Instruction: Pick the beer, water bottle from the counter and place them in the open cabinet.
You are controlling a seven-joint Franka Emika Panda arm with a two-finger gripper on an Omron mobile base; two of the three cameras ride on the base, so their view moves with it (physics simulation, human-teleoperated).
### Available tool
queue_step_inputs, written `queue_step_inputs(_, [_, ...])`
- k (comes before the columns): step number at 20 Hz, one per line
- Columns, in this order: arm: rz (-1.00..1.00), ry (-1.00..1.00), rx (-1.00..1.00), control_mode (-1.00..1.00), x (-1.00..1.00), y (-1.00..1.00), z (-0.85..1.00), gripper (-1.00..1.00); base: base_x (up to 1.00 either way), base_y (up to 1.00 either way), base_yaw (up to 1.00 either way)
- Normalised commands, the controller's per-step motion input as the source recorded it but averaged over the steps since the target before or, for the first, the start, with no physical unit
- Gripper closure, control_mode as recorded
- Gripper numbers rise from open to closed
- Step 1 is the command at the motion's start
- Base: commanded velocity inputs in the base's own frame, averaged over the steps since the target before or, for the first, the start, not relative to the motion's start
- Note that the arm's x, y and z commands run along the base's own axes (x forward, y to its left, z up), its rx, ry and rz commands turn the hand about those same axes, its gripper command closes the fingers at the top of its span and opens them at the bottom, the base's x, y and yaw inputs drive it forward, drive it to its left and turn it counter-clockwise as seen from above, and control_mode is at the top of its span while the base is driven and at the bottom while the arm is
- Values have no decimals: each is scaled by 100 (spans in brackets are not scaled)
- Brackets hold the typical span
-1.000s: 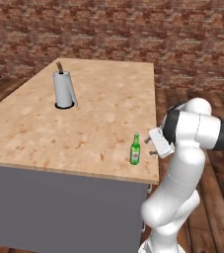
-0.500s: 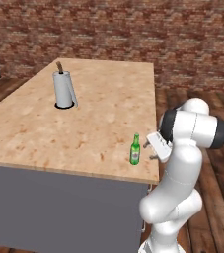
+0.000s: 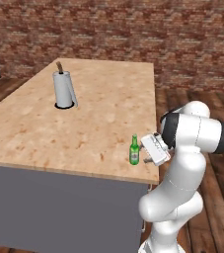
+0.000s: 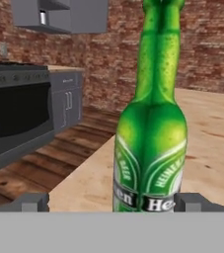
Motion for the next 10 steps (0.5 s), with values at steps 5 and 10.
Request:
queue_step_inputs(5, [0,0,0,-100,0,0,0,-100,0,0,0])
queue_step_inputs(10, [0,0,0,-100,5,-1,0,-100,0,0,0])
